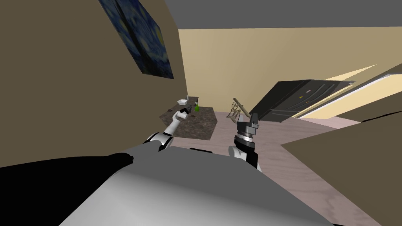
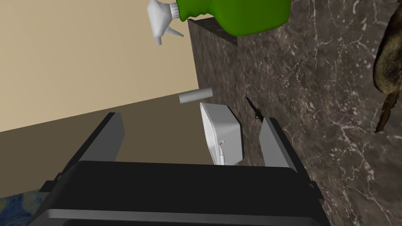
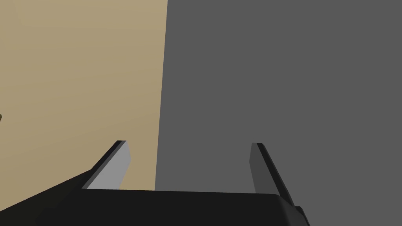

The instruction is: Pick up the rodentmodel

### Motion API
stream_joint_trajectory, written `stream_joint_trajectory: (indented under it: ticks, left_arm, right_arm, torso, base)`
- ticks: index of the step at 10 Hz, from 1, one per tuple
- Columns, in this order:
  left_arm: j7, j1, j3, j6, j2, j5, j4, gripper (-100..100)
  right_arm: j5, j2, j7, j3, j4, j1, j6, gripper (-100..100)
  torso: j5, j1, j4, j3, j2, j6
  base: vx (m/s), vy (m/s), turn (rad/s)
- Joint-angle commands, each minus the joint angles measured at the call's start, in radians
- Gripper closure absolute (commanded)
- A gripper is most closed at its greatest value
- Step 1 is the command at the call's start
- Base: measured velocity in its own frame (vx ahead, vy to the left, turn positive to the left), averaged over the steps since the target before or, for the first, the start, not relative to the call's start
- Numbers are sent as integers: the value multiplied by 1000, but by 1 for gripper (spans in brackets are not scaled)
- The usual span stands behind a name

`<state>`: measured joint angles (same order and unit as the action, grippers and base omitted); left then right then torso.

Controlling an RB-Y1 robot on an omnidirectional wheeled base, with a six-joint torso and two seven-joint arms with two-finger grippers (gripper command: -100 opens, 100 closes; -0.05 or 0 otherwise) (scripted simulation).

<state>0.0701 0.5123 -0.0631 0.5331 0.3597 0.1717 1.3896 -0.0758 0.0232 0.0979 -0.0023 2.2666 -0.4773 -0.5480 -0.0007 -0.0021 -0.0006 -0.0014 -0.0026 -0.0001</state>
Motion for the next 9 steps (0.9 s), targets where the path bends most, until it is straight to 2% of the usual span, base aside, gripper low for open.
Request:
stream_joint_trajectory:
  ticks: [1,2,3,4,5,6,7,8,9]
  left_arm:
    - [-4,25,-1,35,1,5,-50,-100]
    - [-4,25,-1,35,1,5,-63,-100]
    - [-10,70,-1,85,5,15,-101,-100]
    - [-10,70,-1,99,5,15,-129,-100]
    - [-16,113,-1,132,9,26,-162,-100]
    - [-16,113,-1,162,9,26,-185,-100]
    - [-16,113,-1,162,9,26,-196,-100]
    - [-23,154,-1,202,13,37,-234,-100]
    - [-23,154,-1,225,13,37,-262,-100]
  right_arm:
    - [0,0,0,0,0,0,0,0]
    - [0,0,0,0,0,0,0,0]
    - [0,0,0,0,0,0,0,0]
    - [0,0,0,0,0,0,0,0]
    - [0,0,0,0,0,0,0,0]
    - [0,0,0,0,0,0,0,0]
    - [0,0,0,0,0,0,0,0]
    - [0,0,0,0,0,0,0,0]
    - [0,0,0,0,0,0,0,0]
  torso:
    - [0,0,0,0,0,0]
    - [0,0,0,0,0,0]
    - [0,1,0,0,0,0]
    - [0,0,0,0,-1,0]
    - [0,0,0,-1,-1,0]
    - [0,-1,0,-1,-2,0]
    - [0,0,-1,-1,-2,0]
    - [0,1,0,-1,-1,0]
    - [0,1,0,-1,-2,0]
  base:
    - [24,-38,24]
    - [13,-20,2]
    - [27,-29,33]
    - [31,-38,17]
    - [43,-44,22]
    - [47,-36,13]
    - [21,-20,1]
    - [47,-25,17]
    - [43,-28,7]
